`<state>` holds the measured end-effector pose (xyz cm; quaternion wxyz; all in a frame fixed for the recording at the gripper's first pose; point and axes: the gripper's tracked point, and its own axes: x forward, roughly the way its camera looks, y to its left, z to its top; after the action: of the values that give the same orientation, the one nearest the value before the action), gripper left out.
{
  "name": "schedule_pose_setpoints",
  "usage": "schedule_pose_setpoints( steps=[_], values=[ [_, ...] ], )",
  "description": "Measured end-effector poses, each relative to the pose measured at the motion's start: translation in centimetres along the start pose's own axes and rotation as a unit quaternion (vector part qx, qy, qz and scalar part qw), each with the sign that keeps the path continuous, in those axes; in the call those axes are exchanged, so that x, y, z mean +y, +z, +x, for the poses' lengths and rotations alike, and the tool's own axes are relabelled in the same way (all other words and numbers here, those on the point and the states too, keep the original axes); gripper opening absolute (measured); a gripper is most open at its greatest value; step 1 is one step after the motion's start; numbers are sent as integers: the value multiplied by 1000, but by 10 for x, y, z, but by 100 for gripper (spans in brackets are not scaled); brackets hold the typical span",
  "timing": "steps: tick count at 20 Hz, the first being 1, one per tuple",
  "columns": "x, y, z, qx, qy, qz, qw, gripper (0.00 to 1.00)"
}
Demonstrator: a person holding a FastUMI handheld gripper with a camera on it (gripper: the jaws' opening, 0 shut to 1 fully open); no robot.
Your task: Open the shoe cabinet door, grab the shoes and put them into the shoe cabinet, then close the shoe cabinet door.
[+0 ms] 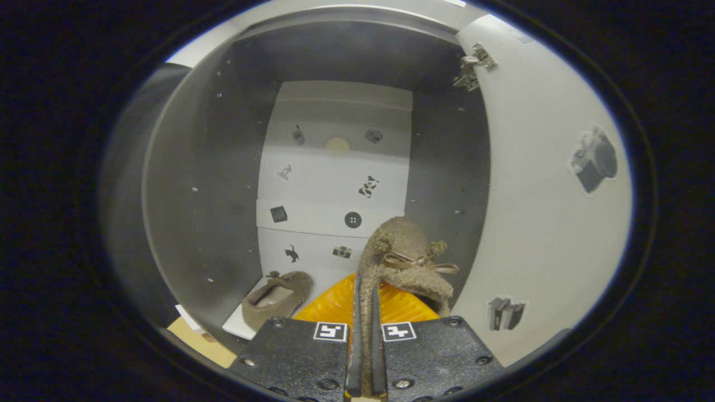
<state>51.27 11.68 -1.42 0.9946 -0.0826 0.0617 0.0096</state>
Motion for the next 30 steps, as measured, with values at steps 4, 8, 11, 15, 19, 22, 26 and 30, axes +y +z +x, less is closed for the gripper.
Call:
schedule_pose_setpoints(
  steps=[4, 8, 11, 15, 19, 22, 26, 30],
  values=[
    [18, -17, 43, 13, 30, -18, 999, 10],
    [28, -46, 82, 40, 40, -27, 998, 11],
    [35, -72, 106, 62, 43, -34, 997, 11],
    [46, -90, 123, 61, 50, -18, 997, 13],
    [48, -92, 130, 53, 42, -12, 998, 18],
    [49, -91, 126, 57, 42, -10, 997, 38],
    [49, -95, 117, 79, 41, -21, 996, 55],
    [42, -86, 91, 69, 20, -45, 996, 78]
  ],
)
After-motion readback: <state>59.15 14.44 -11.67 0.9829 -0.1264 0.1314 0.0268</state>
